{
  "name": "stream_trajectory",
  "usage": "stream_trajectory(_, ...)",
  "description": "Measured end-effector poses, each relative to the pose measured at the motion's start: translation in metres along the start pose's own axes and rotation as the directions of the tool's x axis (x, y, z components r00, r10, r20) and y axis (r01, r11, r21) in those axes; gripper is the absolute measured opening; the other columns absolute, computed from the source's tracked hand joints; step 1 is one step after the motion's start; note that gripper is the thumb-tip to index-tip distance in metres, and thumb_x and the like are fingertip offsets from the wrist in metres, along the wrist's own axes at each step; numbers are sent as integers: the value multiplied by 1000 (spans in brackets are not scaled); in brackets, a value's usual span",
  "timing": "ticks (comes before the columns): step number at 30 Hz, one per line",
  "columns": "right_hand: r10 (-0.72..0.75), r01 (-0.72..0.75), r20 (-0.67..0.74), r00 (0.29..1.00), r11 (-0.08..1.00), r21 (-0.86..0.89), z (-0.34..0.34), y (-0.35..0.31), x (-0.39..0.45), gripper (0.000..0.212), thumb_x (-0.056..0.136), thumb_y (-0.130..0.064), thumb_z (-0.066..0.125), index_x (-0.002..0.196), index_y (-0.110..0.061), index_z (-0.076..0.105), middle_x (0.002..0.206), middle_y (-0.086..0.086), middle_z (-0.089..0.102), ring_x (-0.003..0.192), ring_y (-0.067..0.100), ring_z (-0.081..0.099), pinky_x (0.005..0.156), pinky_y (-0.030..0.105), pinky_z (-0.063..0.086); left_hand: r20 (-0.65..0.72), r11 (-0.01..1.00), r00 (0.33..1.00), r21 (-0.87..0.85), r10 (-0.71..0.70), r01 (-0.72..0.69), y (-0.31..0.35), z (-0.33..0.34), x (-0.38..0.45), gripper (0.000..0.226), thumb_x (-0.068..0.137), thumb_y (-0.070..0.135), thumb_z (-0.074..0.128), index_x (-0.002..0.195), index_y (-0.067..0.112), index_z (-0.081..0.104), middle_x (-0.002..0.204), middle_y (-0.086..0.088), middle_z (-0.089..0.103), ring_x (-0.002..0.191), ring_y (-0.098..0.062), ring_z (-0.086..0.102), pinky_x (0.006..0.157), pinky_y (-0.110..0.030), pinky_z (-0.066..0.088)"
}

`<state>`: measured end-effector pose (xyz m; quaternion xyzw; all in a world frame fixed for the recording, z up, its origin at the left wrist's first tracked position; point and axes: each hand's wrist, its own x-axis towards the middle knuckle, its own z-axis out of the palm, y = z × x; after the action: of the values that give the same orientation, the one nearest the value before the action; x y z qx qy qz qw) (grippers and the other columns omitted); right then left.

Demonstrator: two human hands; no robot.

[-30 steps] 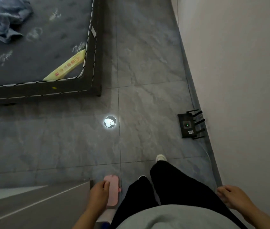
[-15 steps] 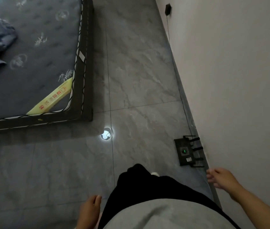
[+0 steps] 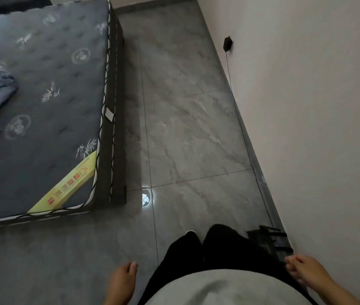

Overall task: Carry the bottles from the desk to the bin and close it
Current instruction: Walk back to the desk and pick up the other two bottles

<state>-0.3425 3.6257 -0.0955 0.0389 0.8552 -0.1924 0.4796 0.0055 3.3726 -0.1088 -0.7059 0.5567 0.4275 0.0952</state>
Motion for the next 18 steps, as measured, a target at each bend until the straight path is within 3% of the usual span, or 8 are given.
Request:
stream_trajectory(2,4,-5,-36,999,999,-45,-6,-17,7,26,89,0,53,65,0,64,63,13,60,59,20,50,53,27,35,-3,998,998,23,57,-56,41,-11,22,29,93,15,49,88,-8,67,95,-29,69,88,-38,66,83,-41,49)
stream_trajectory(4,12,-16,-55,998,997,-73,-14,-38,18,24,86,-3,58,63,-1,67,78,20,66,76,23,57,63,31,34,-7,993,993,11,115,-114,85,-18,43,28,93,14,49,80,-6,65,89,-29,69,83,-38,65,79,-42,49)
stream_trajectory(8,28,-31,-33,999,993,-116,-33,-89,58,23,87,-8,58,71,5,69,95,22,68,89,23,59,72,30,37,-26,986,986,43,165,-164,165,-24,87,25,92,14,50,80,-3,63,86,-25,69,81,-36,65,75,-40,48)
stream_trajectory(11,25,-27,-53,998,999,-38,-54,-145,94,24,89,-7,55,73,6,68,82,22,67,74,25,57,70,35,42,-48,992,991,24,128,-127,209,-26,110,26,93,15,49,84,-4,64,89,-24,68,85,-37,64,78,-40,46)
stream_trajectory(14,-2,4,-16,1000,995,102,-78,-211,119,23,93,-4,47,78,3,62,74,17,61,63,26,55,57,30,39,-42,998,998,-11,55,-56,241,-24,120,23,92,17,49,74,8,60,91,-23,69,87,-35,64,80,-39,46)
stream_trajectory(18,-75,76,-11,997,992,106,-106,-301,144,21,96,-4,40,88,0,59,84,19,59,79,28,55,56,26,36,-20,997,998,-39,-64,64,272,-28,133,22,92,16,51,74,8,61,90,-22,69,82,-31,64,81,-36,46)
